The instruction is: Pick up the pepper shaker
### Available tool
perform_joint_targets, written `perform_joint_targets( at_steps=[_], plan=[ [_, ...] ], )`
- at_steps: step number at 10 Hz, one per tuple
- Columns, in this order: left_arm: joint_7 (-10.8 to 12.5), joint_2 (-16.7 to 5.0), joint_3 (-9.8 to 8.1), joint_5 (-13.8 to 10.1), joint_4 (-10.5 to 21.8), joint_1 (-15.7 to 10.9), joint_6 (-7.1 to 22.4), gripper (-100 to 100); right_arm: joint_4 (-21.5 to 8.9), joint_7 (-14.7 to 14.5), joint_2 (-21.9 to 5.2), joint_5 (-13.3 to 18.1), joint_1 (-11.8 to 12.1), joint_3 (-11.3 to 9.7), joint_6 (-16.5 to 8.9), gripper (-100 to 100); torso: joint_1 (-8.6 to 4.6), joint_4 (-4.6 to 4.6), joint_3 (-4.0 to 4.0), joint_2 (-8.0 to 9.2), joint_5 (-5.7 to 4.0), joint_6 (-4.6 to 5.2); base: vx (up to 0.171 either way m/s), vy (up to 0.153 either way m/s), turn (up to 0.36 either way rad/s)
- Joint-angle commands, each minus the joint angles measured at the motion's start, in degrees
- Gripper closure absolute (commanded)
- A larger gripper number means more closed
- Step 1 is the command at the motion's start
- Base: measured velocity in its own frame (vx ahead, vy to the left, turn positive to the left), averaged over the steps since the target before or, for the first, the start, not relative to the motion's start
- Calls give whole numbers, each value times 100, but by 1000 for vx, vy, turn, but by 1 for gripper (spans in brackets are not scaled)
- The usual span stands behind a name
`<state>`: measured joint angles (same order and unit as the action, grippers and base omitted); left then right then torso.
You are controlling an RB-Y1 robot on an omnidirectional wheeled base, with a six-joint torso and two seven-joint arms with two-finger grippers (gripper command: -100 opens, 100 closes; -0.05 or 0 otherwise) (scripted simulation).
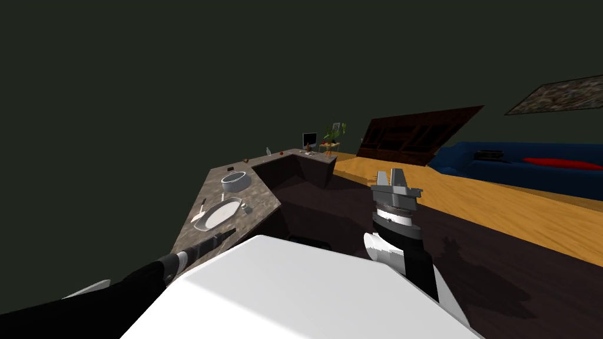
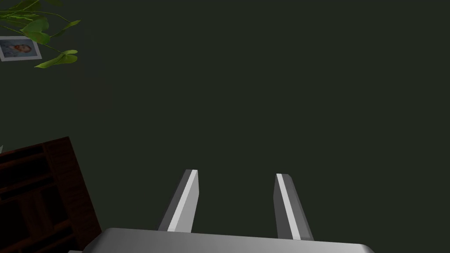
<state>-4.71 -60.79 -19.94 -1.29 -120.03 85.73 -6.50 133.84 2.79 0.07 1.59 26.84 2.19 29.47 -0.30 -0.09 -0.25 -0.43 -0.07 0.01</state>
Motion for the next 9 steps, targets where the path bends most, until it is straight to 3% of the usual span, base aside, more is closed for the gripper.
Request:
perform_joint_targets(
  at_steps=[1, 4, 9],
  plan=[
    [-19, -286, -100, -51, 130, 207, 140, -100, 0, 0, 0, 0, 0, 0, 0, 0, 0, 0, 0, 0, 0, 0, 143, -96, -121],
    [-70, -713, -282, -108, 445, 601, 214, -100, 0, 0, 0, 0, 0, 0, 0, 0, 0, -3, -8, -13, 0, 2, 140, -72, -109],
    [-138, -1204, -575, -193, 936, 1065, 309, -100, 0, 0, 0, 0, 0, 1, 0, 0, 14, 0, -1, -2, 3, 0, 139, -29, -100]
  ],
)
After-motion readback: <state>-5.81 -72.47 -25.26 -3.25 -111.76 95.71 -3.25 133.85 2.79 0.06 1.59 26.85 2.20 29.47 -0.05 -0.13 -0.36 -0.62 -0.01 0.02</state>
